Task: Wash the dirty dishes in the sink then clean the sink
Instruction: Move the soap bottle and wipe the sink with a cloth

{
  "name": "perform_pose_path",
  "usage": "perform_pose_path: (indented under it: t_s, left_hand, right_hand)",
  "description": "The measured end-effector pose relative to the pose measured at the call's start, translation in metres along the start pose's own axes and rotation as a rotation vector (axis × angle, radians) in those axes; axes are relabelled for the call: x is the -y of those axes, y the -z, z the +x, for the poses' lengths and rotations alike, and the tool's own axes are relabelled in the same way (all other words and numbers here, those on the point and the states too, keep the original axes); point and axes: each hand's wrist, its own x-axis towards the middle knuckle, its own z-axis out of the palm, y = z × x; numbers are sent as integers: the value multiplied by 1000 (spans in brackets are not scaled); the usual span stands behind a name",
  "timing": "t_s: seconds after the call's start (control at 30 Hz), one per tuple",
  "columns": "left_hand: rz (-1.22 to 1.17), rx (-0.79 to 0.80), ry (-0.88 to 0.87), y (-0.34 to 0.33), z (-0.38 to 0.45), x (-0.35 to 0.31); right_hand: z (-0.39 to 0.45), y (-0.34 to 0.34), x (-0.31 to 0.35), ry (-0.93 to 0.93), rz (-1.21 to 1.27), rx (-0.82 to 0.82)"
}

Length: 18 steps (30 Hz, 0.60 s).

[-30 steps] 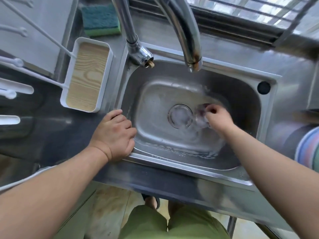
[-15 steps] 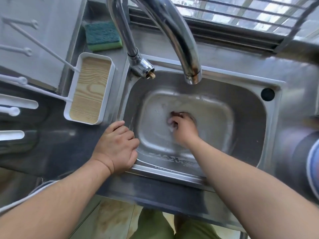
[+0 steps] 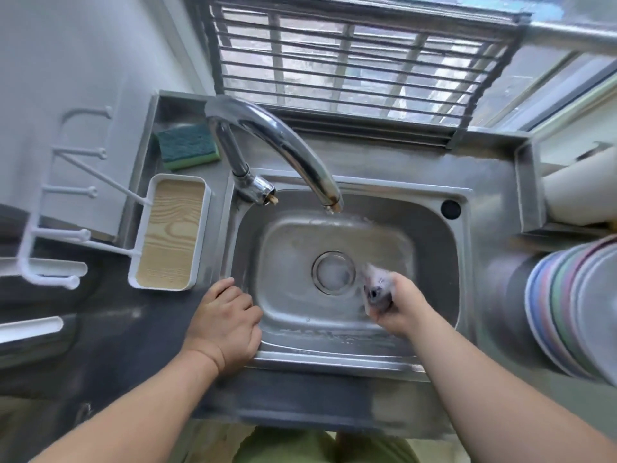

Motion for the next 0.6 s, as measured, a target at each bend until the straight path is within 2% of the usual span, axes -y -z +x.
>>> perform_pose_path:
  t_s: [0.1, 0.17, 0.23, 0.27, 0.3, 0.37, 0.43, 0.5, 0.6]
  left_hand:
    - [78, 95, 13, 6, -2, -2]
    - [104, 264, 52, 12, 5, -8]
    - [-14, 398, 208, 22, 28, -19]
    - [-189, 356, 332, 28, 44, -25]
    - [-464, 258, 492, 35, 62, -32]
    - [-1150, 83, 798, 47, 101, -37]
    - [-1667, -94, 983, 56, 134, -34]
    - [-1943, -233, 1086, 61, 156, -26]
    - [-2005, -337, 1178, 58, 174, -20]
  right_hand:
    - [-31, -13, 1, 93, -53, 160]
    - [-44, -22, 2, 124, -46, 220]
    - [-51, -26, 1, 120, -12, 234]
    - [-53, -28, 0, 116, 12, 236]
    - [-55, -29, -1, 110, 37, 236]
    - [-54, -32, -1, 109, 65, 211]
    - [-51, -33, 0, 120, 56, 203]
    - [-47, -36, 3, 111, 62, 186]
    - [-40, -38, 9, 109, 101, 204]
